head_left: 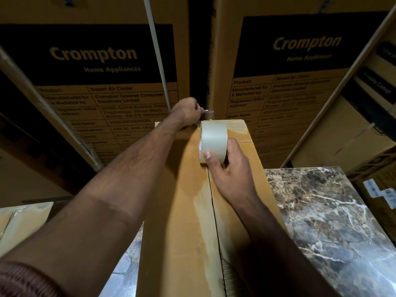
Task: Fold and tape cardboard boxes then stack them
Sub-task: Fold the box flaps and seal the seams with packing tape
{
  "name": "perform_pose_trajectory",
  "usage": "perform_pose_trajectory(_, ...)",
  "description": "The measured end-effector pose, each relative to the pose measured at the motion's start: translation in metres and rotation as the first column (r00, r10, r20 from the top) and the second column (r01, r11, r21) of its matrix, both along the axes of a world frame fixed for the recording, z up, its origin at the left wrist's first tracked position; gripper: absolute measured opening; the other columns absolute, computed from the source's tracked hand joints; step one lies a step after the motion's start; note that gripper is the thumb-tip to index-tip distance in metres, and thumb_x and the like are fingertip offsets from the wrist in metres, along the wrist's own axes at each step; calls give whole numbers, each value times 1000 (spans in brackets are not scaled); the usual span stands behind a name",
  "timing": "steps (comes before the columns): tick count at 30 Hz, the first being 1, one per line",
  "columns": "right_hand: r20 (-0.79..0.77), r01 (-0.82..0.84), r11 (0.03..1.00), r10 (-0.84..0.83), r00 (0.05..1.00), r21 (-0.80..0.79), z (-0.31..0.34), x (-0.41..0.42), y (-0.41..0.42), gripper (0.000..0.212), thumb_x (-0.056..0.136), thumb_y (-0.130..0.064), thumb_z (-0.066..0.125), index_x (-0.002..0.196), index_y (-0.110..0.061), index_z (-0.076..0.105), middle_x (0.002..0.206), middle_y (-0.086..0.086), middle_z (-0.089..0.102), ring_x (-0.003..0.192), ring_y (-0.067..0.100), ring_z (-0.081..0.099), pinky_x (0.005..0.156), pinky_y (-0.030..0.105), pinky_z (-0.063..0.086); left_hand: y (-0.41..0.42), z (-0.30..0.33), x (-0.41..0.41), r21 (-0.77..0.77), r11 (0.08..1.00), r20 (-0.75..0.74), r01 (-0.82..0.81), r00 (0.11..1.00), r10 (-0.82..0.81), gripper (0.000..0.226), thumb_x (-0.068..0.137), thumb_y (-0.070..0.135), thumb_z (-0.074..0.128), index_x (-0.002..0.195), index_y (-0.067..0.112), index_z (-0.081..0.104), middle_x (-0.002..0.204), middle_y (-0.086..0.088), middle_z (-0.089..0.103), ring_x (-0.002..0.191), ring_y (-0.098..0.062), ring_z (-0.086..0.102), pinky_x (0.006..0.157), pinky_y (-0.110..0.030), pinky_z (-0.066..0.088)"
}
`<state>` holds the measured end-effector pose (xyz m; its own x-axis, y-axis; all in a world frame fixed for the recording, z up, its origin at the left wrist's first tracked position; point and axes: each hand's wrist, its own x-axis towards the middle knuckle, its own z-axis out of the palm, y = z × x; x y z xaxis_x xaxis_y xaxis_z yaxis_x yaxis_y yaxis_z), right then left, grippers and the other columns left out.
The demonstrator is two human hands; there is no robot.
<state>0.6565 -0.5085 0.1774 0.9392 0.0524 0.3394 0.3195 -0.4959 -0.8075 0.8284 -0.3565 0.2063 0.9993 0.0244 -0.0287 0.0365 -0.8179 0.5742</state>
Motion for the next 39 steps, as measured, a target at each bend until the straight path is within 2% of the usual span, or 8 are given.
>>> perform_pose_trajectory(4, -21, -14, 996, 15, 1000, 88, 2, -1, -4, 42, 86, -55, 52, 107, -19, 52, 96, 4, 64, 85, 20, 63, 60, 33, 52, 1, -2, 1, 13, 1000, 9, 20, 1000, -20, 21, 103, 28, 49, 97, 12, 62, 84, 0, 58, 82, -17, 58, 56, -27, 39)
perform_pose_trajectory(11, -24, -8, 991, 11, 1000, 132, 10, -5, 0, 38, 78, -52, 49, 98, -19, 51, 80, -8, 60, 69, 0, 57, 54, 14, 41, 1, -3, -3, 100, 995, 80, 2, 997, -10, 21, 104, 25, 46, 101, 11, 60, 94, -4, 58, 85, -17, 55, 59, -26, 37)
perform_pose_trajectory(20, -19, -24, 989, 27, 999, 145, 14, -5, 1, 40, 78, -52, 50, 99, -18, 53, 77, -11, 61, 67, -3, 58, 55, 12, 43, 9, -6, -1, -82, 996, -28, -32, 999, 30, 16, 102, 26, 55, 102, 14, 65, 89, 1, 61, 78, -9, 56, 56, -24, 38)
perform_pose_trajectory(25, -38, -29, 989, 35, 999, 147, 14, -6, -1, 43, 77, -54, 50, 102, -18, 53, 79, -9, 62, 69, 0, 60, 56, 16, 46, 8, -4, 0, -46, 998, -74, -43, 997, 39, 17, 97, 22, 63, 109, 11, 68, 104, -3, 65, 98, -18, 63, 70, -27, 49)
perform_pose_trajectory(29, -31, -31, 990, 35, 999, 140, 15, -5, -1, 44, 78, -54, 49, 104, -18, 53, 81, -8, 63, 70, -1, 60, 56, 14, 45, 5, 5, 3, 87, 996, -90, 28, 996, -21, 16, 92, 20, 69, 107, 14, 67, 106, -3, 65, 99, -19, 61, 69, -27, 46)
perform_pose_trajectory(35, -25, -28, 991, 31, 999, 133, 14, -6, -1, 45, 77, -53, 49, 101, -16, 53, 80, -5, 63, 69, 6, 60, 55, 20, 47, -3, 6, 9, 215, 976, -169, -19, 984, 56, 36, 90, 31, 72, 119, 12, 63, 116, -6, 63, 106, -23, 60, 87, -36, 54)
perform_pose_trajectory(37, -23, -33, 990, 36, 999, 135, 15, -6, -1, 44, 76, -53, 49, 101, -17, 52, 78, -8, 61, 67, 0, 58, 53, 12, 42, -9, 1, 6, 247, 964, -126, -95, 984, 129, 35, 90, 32, 72, 118, 12, 61, 111, -3, 64, 97, -20, 60, 76, -34, 53)
perform_pose_trajectory(39, -27, -38, 990, 42, 999, 137, 15, -6, -1, 44, 76, -53, 48, 101, -17, 52, 77, -9, 60, 67, -4, 57, 52, 9, 40, -12, -11, -1, 153, 973, 47, -175, 984, 170, 26, 94, 31, 67, 112, 16, 56, 101, 2, 62, 89, -16, 58, 68, -33, 48)
